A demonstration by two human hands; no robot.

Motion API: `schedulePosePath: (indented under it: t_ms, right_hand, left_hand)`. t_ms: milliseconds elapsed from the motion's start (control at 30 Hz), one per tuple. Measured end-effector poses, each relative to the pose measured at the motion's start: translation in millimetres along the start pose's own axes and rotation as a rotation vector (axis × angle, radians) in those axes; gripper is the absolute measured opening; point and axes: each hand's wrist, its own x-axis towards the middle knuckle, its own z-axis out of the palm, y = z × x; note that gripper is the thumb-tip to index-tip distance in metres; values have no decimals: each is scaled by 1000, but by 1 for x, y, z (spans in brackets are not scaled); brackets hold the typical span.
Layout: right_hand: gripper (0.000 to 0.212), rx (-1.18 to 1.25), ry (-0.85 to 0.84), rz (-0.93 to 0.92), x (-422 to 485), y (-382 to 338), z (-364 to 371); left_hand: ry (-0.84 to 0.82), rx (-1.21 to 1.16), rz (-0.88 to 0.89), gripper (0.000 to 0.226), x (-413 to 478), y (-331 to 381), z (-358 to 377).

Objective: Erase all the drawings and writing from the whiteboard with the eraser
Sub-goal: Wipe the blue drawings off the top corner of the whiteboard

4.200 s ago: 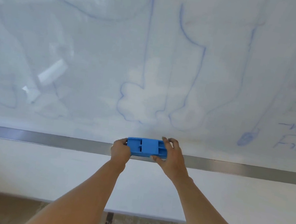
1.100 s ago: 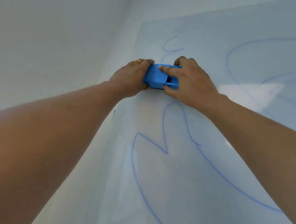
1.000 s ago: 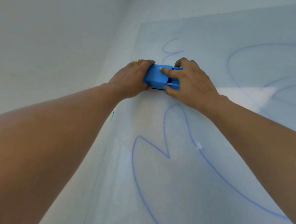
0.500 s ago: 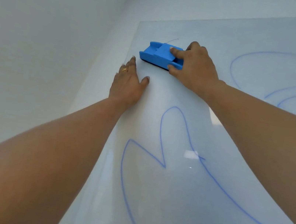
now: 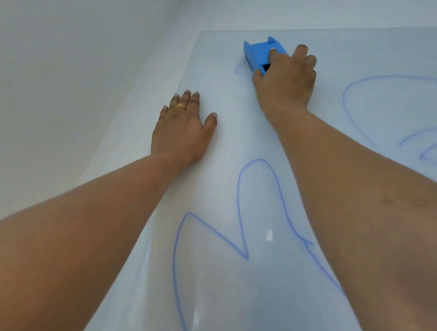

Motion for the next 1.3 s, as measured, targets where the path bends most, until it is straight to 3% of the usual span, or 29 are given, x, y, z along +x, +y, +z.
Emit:
schedulePosePath:
  t_ms: [367,667,833,1100,1300]
  right_hand:
    - [36,52,-81,-306,-10,-55,16]
    - [40,-57,-78,23,38,25,-8]
    - [37,-65,-103,84,37,31,-10]
    - [44,20,-214,-133,9,-14,-9]
    - [42,117,-176,-279,-42,-37,-6]
  left_hand:
    - [-3,0,0,59,-2,-1,-2]
    - [-14,6,9,56,-4,-3,-4]
    - [-17,6,7,55,-6,-5,-5]
    - [-33,2,13,54,-14,-11,-8]
    - [-38,-18,11,54,-21,-17,-8]
